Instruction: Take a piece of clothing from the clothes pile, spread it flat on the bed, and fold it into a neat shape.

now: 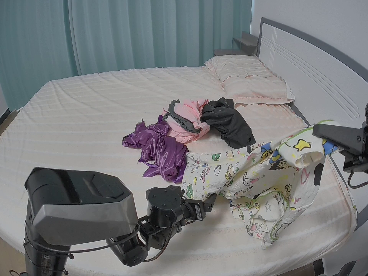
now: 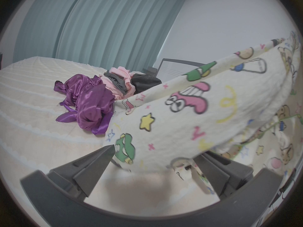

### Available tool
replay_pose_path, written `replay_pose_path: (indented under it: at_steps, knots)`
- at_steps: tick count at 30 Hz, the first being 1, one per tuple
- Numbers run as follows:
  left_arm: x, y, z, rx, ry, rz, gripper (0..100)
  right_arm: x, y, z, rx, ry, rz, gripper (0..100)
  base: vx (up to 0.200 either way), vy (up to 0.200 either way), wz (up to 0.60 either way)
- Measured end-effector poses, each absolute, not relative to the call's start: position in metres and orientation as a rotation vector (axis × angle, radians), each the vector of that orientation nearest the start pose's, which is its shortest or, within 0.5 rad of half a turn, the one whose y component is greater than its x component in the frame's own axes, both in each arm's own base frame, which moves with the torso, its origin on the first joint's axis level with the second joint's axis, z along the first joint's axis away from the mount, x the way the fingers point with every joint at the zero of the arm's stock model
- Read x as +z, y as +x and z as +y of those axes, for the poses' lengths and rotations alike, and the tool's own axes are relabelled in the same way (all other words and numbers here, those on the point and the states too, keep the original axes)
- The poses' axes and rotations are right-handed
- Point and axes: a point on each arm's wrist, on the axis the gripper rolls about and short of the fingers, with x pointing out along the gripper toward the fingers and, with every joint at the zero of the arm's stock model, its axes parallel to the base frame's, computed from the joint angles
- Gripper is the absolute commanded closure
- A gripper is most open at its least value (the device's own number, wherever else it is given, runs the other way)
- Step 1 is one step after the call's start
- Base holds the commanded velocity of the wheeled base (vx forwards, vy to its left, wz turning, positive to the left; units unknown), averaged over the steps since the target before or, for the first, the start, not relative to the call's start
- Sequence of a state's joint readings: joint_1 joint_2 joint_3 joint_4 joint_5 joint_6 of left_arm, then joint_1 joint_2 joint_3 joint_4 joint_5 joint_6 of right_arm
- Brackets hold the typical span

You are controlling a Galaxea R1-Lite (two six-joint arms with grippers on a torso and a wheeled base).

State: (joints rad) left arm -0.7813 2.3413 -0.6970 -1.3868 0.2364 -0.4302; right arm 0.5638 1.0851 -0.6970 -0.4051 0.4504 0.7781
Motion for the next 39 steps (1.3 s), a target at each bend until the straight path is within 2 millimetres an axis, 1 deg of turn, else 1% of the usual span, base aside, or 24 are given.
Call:
replay_pose_path:
  at_steps: [3,4,9,15,18,21,26,31,35,39]
  knots:
    - [0.003,0.272,-0.261,-0.462,-0.304,0.334,0,0.274,0.121,0.09,0.98,0.71,0.37,100,0.0,0.0,0.0]
    - [0.001,0.273,-0.262,-0.46,-0.308,0.335,100,0.275,0.121,0.09,0.982,0.71,0.37,100,0.0,0.0,0.0]
    - [-0.009,0.278,-0.263,-0.446,-0.348,0.341,100,0.272,0.122,0.09,0.975,0.712,0.382,100,0.0,0.0,0.0]
    - [-0.017,0.276,-0.259,-0.432,-0.357,0.359,100,0.264,0.127,0.087,0.93,0.736,0.411,100,0.0,0.0,0.0]
    - [-0.018,0.272,-0.248,-0.416,-0.355,0.363,100,0.259,0.131,0.085,0.9,0.741,0.421,100,0.0,0.0,0.0]
    - [-0.015,0.27,-0.232,-0.389,-0.358,0.357,100,0.252,0.137,0.083,0.857,0.745,0.439,100,0.0,0.0,0.0]
    - [0.009,0.272,-0.204,-0.335,-0.388,0.306,100,0.234,0.154,0.083,0.781,0.738,0.495,100,0.0,0.0,0.0]
    - [0.05,0.272,-0.181,-0.296,-0.432,0.211,100,0.221,0.174,0.086,0.72,0.716,0.508,100,0.0,0.0,0.0]
    - [0.086,0.268,-0.164,-0.248,-0.441,0.154,100,0.22,0.194,0.09,0.651,0.706,0.439,100,0.0,0.0,0.0]
    - [0.123,0.262,-0.15,-0.203,-0.445,0.115,100,0.228,0.211,0.094,0.584,0.692,0.345,100,0.0,0.0,0.0]
